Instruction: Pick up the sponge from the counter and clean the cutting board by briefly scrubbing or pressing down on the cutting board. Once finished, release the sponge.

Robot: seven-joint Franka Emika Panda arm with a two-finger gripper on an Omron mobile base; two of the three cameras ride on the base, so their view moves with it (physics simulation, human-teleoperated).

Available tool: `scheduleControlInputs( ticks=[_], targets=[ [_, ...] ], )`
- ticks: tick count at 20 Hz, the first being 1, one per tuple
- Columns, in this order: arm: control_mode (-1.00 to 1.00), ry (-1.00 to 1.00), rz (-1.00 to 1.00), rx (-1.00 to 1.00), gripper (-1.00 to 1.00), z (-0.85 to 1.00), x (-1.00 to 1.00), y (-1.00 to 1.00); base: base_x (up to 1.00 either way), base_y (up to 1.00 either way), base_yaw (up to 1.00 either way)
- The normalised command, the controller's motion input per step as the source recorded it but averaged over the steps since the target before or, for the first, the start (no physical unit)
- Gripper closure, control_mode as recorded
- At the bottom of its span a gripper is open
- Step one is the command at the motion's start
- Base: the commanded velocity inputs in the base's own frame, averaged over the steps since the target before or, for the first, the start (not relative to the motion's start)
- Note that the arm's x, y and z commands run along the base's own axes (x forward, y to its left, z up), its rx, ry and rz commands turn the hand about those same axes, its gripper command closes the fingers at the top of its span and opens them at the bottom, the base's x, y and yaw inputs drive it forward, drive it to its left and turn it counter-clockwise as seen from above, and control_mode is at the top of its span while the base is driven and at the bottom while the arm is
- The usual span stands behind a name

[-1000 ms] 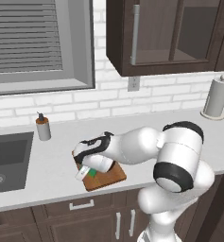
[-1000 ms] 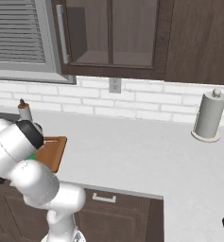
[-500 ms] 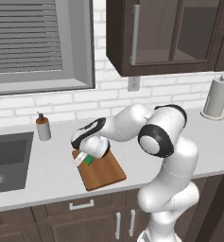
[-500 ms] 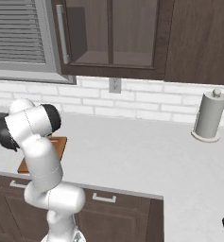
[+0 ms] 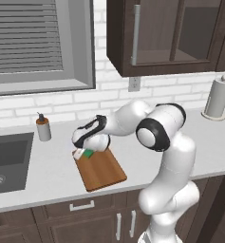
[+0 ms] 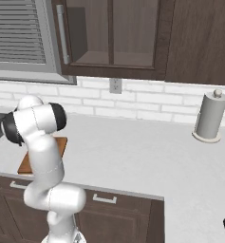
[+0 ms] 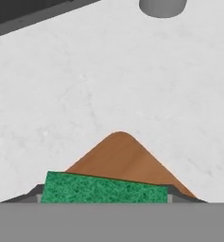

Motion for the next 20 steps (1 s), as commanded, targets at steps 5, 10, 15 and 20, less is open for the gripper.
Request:
scheduleControlInputs(
  ticks=[5, 10, 15, 20],
  targets=[
    [-1.0, -0.03, 0.0, -0.18, 1.0, 0.73, -0.7, -0.53, 0.0, 0.0, 0.0],
    [-1.0, 0.0, 0.01, -0.02, 1.0, 0.65, -0.59, -0.98, 0.0, 0.0, 0.0],
    [-1.0, 0.03, 0.04, 0.15, 1.0, 0.06, -0.14, -1.0, 0.0, 0.0, 0.0],
    [-1.0, 0.11, 0.06, 0.07, 1.0, -0.16, 0.09, -0.86, 0.0, 0.0, 0.0]
  ],
)
